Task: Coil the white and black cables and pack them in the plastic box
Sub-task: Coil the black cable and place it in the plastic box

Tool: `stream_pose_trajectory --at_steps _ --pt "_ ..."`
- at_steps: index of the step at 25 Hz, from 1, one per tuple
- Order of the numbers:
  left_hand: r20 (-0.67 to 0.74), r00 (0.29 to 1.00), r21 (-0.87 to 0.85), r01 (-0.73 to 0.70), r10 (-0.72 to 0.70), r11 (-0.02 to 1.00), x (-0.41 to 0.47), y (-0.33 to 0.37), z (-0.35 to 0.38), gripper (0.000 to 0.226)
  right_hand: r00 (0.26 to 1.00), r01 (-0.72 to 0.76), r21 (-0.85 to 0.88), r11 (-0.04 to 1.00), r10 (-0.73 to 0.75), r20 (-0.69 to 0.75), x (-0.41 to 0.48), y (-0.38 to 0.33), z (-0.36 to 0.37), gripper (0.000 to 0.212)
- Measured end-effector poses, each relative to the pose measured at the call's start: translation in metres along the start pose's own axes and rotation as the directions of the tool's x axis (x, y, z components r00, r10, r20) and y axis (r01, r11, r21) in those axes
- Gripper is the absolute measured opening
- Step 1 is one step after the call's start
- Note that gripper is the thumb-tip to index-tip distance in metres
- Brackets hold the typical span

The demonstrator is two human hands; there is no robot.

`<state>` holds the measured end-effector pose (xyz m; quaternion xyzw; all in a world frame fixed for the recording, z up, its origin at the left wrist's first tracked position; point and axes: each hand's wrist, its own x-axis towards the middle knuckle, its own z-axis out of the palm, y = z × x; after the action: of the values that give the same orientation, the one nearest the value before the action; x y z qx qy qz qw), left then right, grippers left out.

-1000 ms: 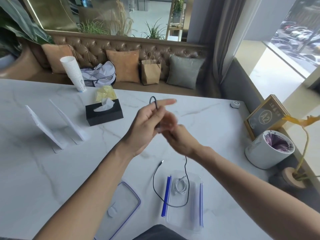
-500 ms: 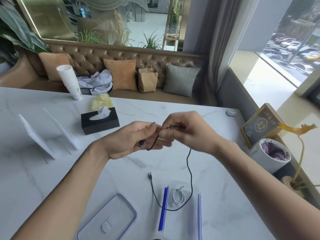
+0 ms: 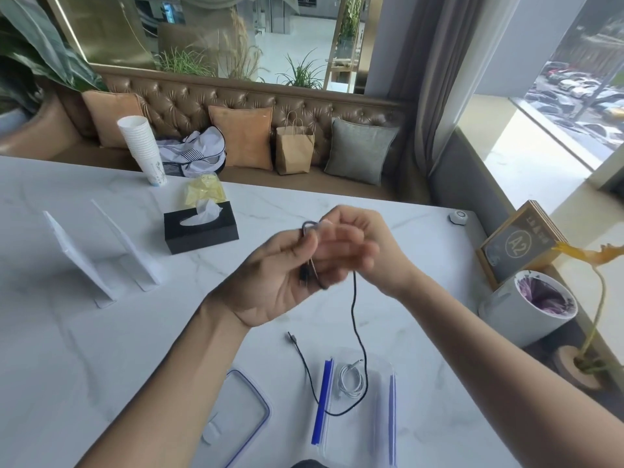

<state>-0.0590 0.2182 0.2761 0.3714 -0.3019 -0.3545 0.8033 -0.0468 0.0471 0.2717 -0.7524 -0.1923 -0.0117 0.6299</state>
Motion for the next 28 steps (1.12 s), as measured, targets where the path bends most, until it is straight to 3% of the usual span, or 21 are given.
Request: stream_pose_trajectory --at_steps 2,5,7,9,11,15,18,21,25,28 --pt "-0.166 0.976 0.001 -0.141 0.140 0.990 0.008 -0.002 0.000 0.042 0.996 -0.089 -0.071 0.993 0.089 -0.003 -0.008 0.013 0.009 0.019" --pt "-0.356 0.882 0.227 -0.239 0.308 0.944 0.018 -0.007 -0.011 0.040 0.955 -0.279 -0.073 0.957 0.285 0.078 -0.022 0.027 0.020 0.026" --pt "-0.418 0.813 0.477 -0.183 0.405 0.860 0.017 -0.007 -0.024 0.040 0.937 -0.297 -0.174 0.939 0.322 0.135 -0.030 0.028 0.022 0.022" --pt "-0.410 0.800 0.689 -0.043 0.438 0.723 0.012 -0.003 -0.037 0.044 0.947 -0.236 -0.301 0.924 0.288 0.143 -0.035 0.025 0.017 0.020" --pt "-0.410 0.848 0.745 0.098 0.336 0.660 0.004 0.004 -0.045 0.047 0.969 -0.158 -0.397 0.904 0.219 0.112 -0.034 0.019 0.008 0.018" --pt "-0.402 0.915 0.689 0.323 -0.028 0.649 -0.007 0.013 -0.050 0.057 0.985 -0.024 -0.499 0.866 0.107 0.138 -0.025 -0.004 -0.006 0.015" --pt "-0.248 0.931 0.655 0.364 -0.267 0.662 -0.009 0.018 -0.040 0.046 0.986 0.027 -0.424 0.905 0.045 0.159 -0.017 -0.019 -0.011 0.012" --pt "-0.105 0.892 0.525 0.425 -0.440 0.737 -0.009 0.020 -0.028 0.048 0.977 0.070 -0.234 0.970 -0.019 0.212 -0.009 -0.027 -0.009 0.009" --pt "0.149 0.849 0.401 0.417 -0.507 0.816 -0.009 0.014 -0.021 0.048 0.984 0.128 -0.024 0.992 -0.123 0.132 0.001 -0.023 -0.005 0.018" --pt "0.214 0.904 0.273 0.309 -0.370 0.911 -0.011 0.005 -0.016 0.040 0.992 0.096 0.019 0.995 -0.098 0.077 0.004 -0.011 0.002 0.016"
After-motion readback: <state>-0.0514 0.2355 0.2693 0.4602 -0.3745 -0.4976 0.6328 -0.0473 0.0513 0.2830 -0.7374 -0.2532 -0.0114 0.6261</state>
